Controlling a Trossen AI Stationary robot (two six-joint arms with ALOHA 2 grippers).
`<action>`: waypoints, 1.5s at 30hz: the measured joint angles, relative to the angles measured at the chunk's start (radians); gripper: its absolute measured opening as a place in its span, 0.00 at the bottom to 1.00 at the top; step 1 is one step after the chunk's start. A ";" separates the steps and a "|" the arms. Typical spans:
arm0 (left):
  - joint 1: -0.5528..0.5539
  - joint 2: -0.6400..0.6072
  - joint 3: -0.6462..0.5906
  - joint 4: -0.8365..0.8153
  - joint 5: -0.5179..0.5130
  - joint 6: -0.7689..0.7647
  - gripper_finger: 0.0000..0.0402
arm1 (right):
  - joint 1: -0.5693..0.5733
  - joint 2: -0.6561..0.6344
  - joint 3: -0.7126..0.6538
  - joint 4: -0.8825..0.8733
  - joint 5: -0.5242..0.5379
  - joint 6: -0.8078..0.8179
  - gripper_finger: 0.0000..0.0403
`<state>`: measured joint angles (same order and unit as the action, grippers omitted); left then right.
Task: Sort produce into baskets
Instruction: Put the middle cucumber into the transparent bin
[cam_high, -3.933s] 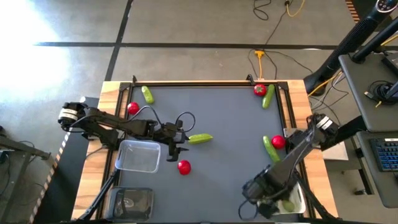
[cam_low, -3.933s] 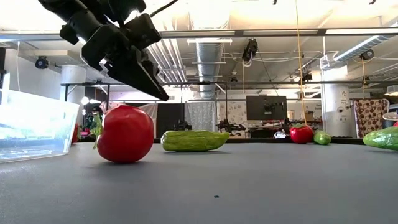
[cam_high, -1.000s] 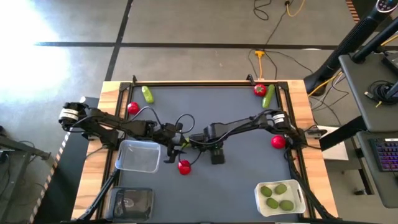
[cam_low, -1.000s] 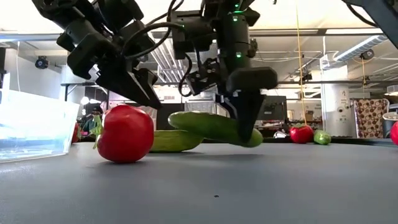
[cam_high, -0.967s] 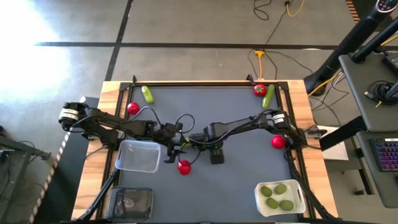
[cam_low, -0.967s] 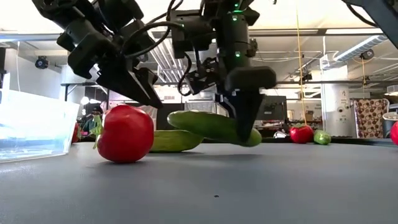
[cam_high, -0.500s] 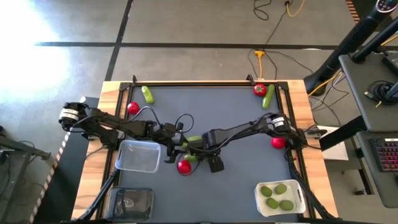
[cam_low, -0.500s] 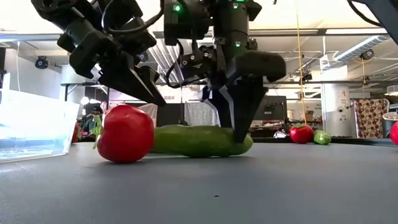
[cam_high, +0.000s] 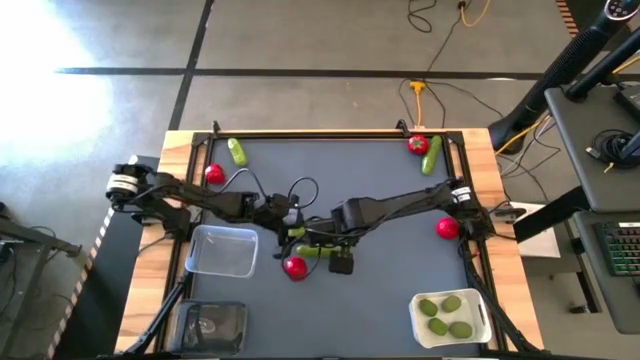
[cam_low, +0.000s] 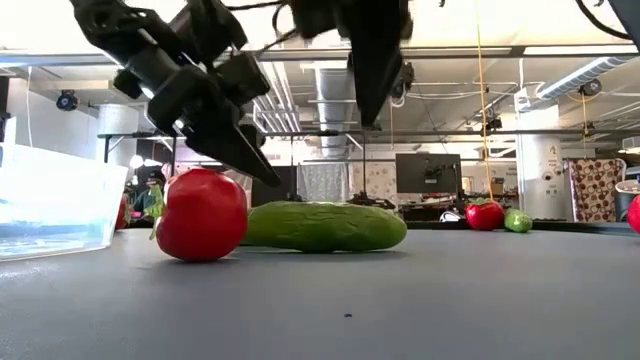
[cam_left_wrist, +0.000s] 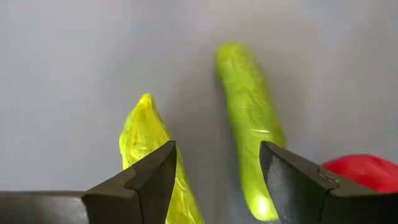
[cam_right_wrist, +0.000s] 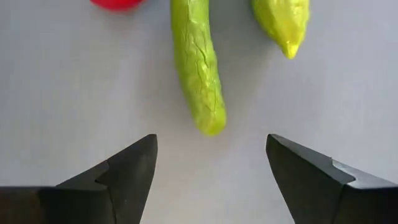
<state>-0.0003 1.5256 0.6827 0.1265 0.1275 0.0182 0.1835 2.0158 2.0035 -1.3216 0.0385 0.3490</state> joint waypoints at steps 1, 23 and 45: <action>0.008 0.017 0.009 0.002 0.011 0.001 0.53 | 0.009 -0.008 0.017 -0.012 0.015 0.028 0.73; 0.037 0.187 0.101 -0.178 -0.137 -0.038 0.77 | 0.157 -0.037 0.032 -0.051 0.172 0.282 0.73; 0.027 -0.197 0.105 -0.610 -0.140 0.083 0.33 | 0.146 -0.037 0.029 -0.056 0.350 0.274 0.64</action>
<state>0.0265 1.3284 0.7881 -0.4830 -0.0127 0.1008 0.3296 1.9785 2.0329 -1.3779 0.3883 0.6231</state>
